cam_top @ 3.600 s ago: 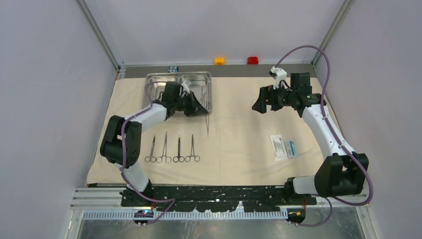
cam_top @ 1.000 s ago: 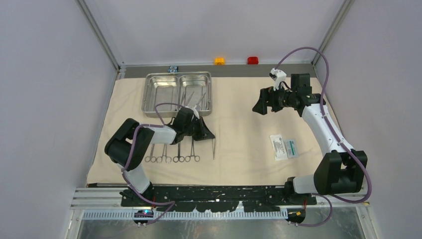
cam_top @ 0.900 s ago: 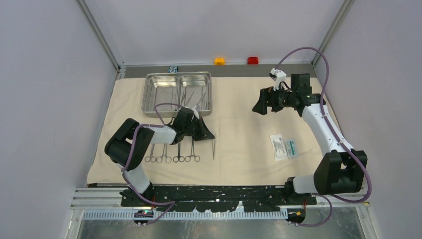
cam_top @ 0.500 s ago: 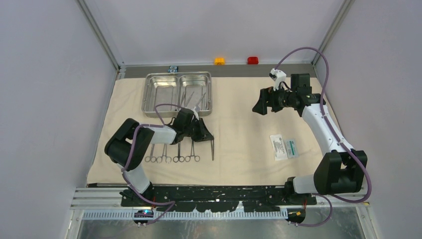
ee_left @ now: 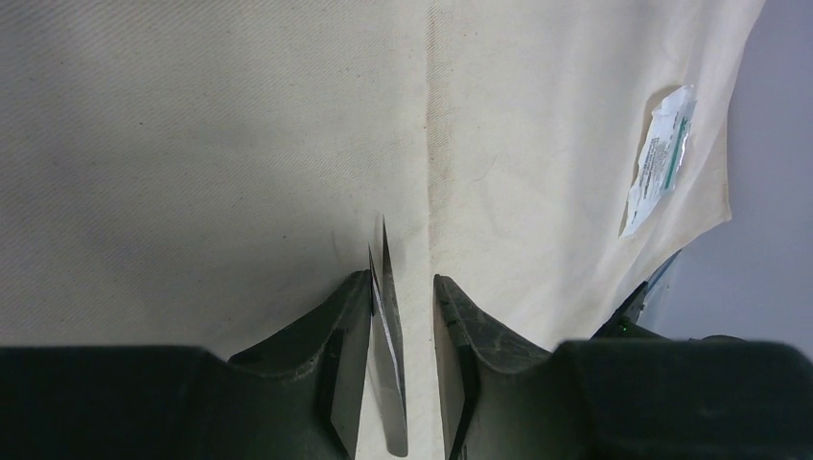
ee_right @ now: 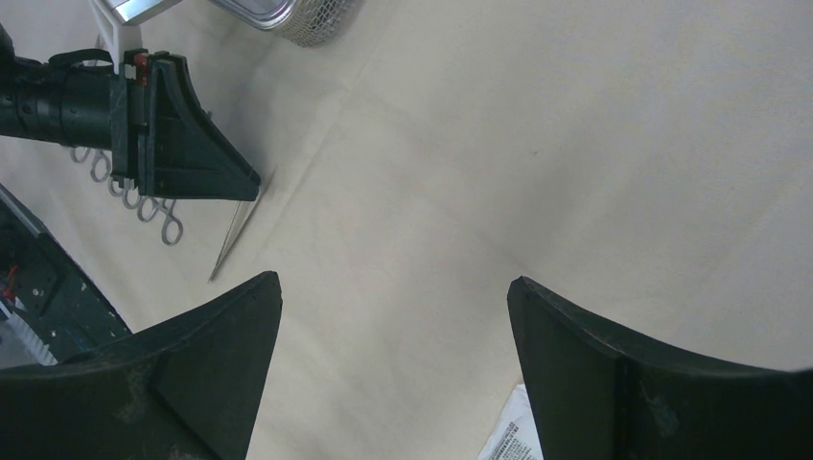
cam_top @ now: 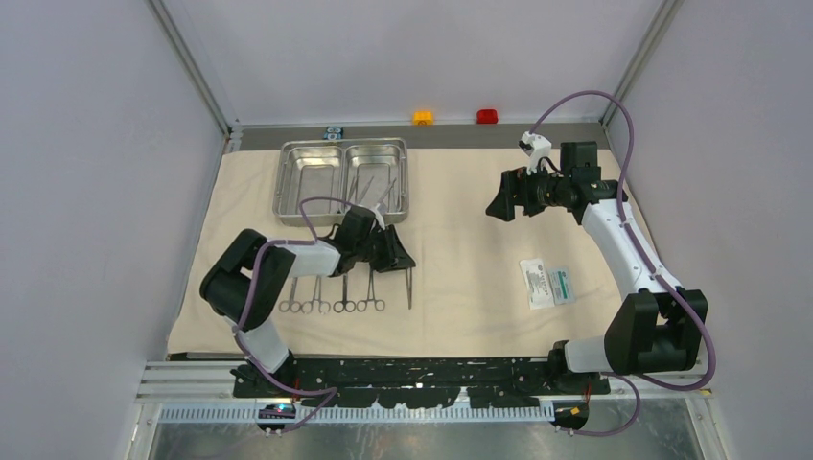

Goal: Open and lay out the surgical kit
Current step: Place the medical item in the surgical kit.

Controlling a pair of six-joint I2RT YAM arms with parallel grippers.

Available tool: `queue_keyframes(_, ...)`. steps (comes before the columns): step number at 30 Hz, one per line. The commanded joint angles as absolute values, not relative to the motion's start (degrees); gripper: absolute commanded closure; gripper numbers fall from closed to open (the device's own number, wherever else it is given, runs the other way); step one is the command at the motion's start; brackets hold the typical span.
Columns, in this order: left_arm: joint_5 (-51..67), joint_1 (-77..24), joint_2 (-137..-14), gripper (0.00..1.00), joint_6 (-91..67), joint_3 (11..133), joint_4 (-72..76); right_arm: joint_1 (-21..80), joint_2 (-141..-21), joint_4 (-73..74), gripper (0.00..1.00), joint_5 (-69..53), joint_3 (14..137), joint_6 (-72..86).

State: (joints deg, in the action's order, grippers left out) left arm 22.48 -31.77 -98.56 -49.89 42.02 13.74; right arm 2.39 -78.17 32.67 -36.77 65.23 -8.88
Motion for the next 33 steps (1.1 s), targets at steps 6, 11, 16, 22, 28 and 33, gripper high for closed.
queue_keyframes(6, 18.34, -31.75, -96.12, 0.65, -45.19, 44.4, 8.16, 2.04, -78.4, 32.21, 0.08, -38.14, 65.65, -9.4)
queue_keyframes(11, 17.86, -31.73, -95.85, 0.61, -43.83, 45.66, 6.64, 2.02, -78.48, 32.21, 0.08, -38.13, 65.57, -9.49)
queue_keyframes(16, 17.29, -31.73, -95.09, 0.57, -42.86, 46.5, 5.15, 2.02, -78.8, 32.3, 0.08, -38.31, 65.65, -9.58)
queue_keyframes(22, 17.42, -31.73, -93.72, 0.44, -42.5, 47.39, 3.31, 2.02, -79.23, 32.26, 0.08, -38.36, 65.65, -9.58)
queue_keyframes(28, 17.96, -31.66, -90.2, 0.31, -37.95, 52.82, -3.08, 2.02, -79.3, 32.31, 0.08, -38.39, 65.81, -9.39)
queue_keyframes(33, 15.49, -29.7, -88.13, 0.3, -30.67, 63.06, -14.08, 2.02, -79.1, 32.26, 0.08, -37.77, 66.13, -8.93)
